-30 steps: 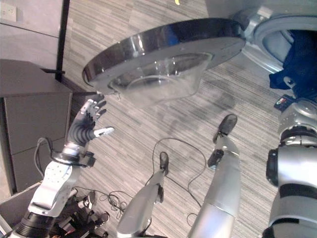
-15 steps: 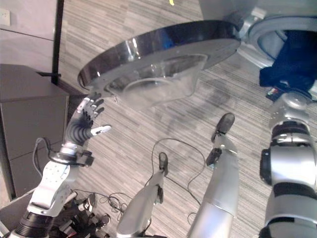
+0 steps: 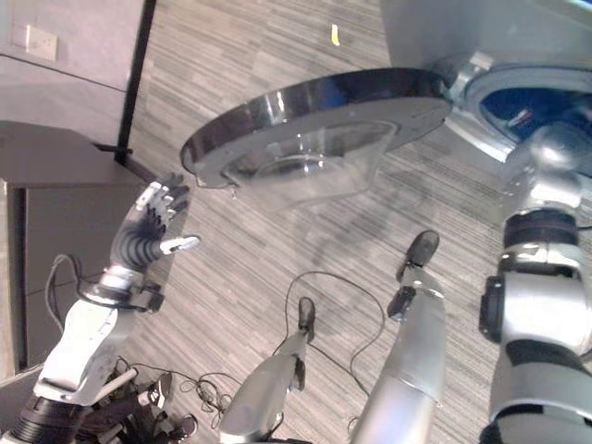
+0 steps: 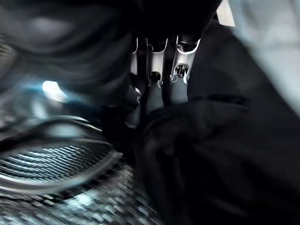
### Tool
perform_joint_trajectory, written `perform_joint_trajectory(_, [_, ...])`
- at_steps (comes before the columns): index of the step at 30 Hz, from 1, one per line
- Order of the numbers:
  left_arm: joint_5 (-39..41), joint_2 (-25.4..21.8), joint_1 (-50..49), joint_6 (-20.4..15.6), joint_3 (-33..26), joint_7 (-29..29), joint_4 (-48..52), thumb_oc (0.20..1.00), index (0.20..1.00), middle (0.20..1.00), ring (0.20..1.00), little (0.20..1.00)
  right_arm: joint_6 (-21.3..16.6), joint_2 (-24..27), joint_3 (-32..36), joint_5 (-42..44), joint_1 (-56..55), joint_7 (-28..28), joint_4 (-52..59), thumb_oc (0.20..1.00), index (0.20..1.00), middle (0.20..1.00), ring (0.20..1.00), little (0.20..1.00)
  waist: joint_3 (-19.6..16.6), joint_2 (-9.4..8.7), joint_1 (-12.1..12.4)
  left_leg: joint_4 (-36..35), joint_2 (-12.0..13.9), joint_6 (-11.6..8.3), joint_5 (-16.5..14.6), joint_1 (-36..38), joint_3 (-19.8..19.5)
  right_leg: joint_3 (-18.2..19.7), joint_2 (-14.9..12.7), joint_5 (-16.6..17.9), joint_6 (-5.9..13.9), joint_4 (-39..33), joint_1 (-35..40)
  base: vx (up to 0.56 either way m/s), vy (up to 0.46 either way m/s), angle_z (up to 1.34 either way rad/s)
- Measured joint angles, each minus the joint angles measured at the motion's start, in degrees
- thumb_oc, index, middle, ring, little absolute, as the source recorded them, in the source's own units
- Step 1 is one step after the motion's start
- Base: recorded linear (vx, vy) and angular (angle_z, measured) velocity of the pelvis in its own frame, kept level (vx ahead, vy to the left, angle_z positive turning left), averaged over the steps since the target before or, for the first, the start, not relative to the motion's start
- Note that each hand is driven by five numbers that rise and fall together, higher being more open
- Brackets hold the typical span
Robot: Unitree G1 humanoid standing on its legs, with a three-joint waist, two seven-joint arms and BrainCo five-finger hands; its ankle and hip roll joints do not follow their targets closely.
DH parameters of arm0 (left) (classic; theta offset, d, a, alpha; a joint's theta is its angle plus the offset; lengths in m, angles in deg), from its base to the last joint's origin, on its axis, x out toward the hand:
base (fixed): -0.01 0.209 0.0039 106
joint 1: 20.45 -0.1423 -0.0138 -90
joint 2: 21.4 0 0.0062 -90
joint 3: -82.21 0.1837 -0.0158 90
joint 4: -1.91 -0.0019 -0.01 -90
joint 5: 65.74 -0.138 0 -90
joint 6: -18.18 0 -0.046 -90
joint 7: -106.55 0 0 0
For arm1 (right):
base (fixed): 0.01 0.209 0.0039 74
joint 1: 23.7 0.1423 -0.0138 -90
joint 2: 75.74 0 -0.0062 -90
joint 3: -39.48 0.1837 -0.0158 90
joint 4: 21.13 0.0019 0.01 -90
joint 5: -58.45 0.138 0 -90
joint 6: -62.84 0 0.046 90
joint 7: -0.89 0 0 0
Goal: Grab the laundry basket,head to the washer,open it,put in the laundry and shut it.
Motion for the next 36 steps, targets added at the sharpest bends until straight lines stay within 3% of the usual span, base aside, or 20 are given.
perform_joint_trajectory(2, [0.3, 0.1, -0.7, -0.2, -0.1, 0.1, 0.1, 1.000, 1.000, 1.000, 1.000, 1.000, 0.2, 4.4, -1.7, -1.3, 3.0, -1.8, -2.3, 0.200, 0.200, 0.200, 0.200, 0.200, 0.0, 0.05, 0.5, 0.2, 0.1, -0.01, 0.0, -0.4, -0.1, -0.1, 0.1, 0.0, 0.00, 0.1, -0.2, 0.03, -0.029, 0.04])
perform_joint_trajectory(3, [0.3, 0.2, -1.0, -0.2, 0.0, 0.0, 0.0, 1.000, 1.000, 1.000, 1.000, 1.000, 0.1, 5.2, -1.9, -1.5, 3.2, -2.0, -2.0, 1.000, 1.000, 1.000, 1.000, 1.000, 0.0, 0.05, 0.4, 0.2, 0.1, -0.01, 0.0, -1.0, -0.1, -0.1, 0.1, 0.0, 0.00, 0.1, -0.9, 0.00, -0.059, 0.03])
perform_joint_trajectory(8, [0.3, 0.4, -0.5, -1.2, 0.0, -1.0, 0.1, 1.000, 1.000, 1.000, 1.000, 1.000, 0.4, 5.3, -4.8, 0.8, 0.5, 4.4, -5.1, 1.000, 1.000, 1.000, 1.000, 1.000, -0.1, 0.12, 0.4, 1.1, 0.1, -0.13, 0.1, -4.0, -0.2, 0.0, -0.1, 0.0, -0.03, 0.3, -3.3, 0.00, -0.018, 0.04])
perform_joint_trajectory(11, [0.3, 0.4, -0.6, -1.3, 0.0, -1.1, 0.1, 1.000, 1.000, 1.000, 1.000, 1.000, -0.1, 2.7, -5.0, 1.4, -3.6, 7.9, -4.4, 1.000, 1.000, 1.000, 1.000, 1.000, -0.1, 0.12, 0.2, 1.1, 0.1, -0.15, 0.1, -4.8, -0.1, 0.2, 0.2, 0.0, -0.03, 0.2, -4.1, 0.01, 0.002, -0.02])
perform_joint_trajectory(18, [0.3, 0.8, -0.8, -1.5, -0.1, -1.1, 0.1, 1.000, 1.000, 1.000, 1.000, 1.000, -2.4, -0.7, -4.8, 0.7, -7.2, 9.1, -3.5, 1.000, 1.000, 1.000, 1.000, 1.000, -0.1, 0.12, 0.2, 1.1, 0.1, -0.16, 0.0, -4.9, -0.1, 0.3, 0.2, 0.0, -0.03, 0.1, -4.3, 0.00, -0.001, 0.00])
perform_joint_trajectory(22, [0.2, 1.2, -0.7, -1.6, -0.2, -1.3, 0.1, 1.000, 1.000, 1.000, 1.000, 1.000, -1.8, -0.7, -8.3, -6.3, -13.8, 8.5, 7.6, 1.000, 1.000, 1.000, 1.000, 1.000, -0.1, 0.12, 0.0, 1.1, 0.2, -0.18, 0.0, -4.9, -0.1, 0.3, 0.3, 0.0, -0.03, 0.1, -4.3, 0.00, 0.000, 0.00])
perform_joint_trajectory(26, [0.1, 1.7, -0.6, -2.0, -0.9, -2.1, 0.1, 1.000, 1.000, 1.000, 1.000, 1.000, -1.6, -3.7, -8.3, -13.0, -17.9, 7.8, 13.1, 1.000, 1.000, 1.000, 1.000, 1.000, -0.1, 0.12, -0.4, 1.1, 0.2, -0.21, 0.0, -4.8, -0.1, 0.5, 0.7, 0.0, -0.04, 0.0, -4.2, 0.00, 0.009, -0.01])
perform_joint_trajectory(29, [0.1, 2.2, -0.4, -2.1, -1.7, -2.1, 0.2, 1.000, 1.000, 1.000, 1.000, 1.000, -2.6, -7.9, -6.4, -16.8, -26.3, 7.5, 26.2, 1.000, 1.000, 1.000, 1.000, 1.000, -0.1, 0.12, -1.0, 1.1, 1.0, -0.43, -0.1, -4.5, -0.1, 0.3, 1.3, -0.1, -0.17, -0.1, -3.6, -0.01, 0.024, -0.05])
perform_joint_trajectory(36, [0.1, 2.1, -1.9, -2.2, -1.8, -2.5, 2.4, 1.000, 1.000, 1.000, 1.000, 1.000, -3.2, -13.5, -9.1, -22.8, -42.2, 10.6, 32.1, 1.000, 1.000, 1.000, 1.000, 1.000, -0.1, 0.12, -2.6, 1.1, 0.9, -0.56, -0.3, -1.6, -0.1, 0.2, 1.3, -0.5, -0.07, -0.9, -0.1, -0.02, 0.058, 0.02])
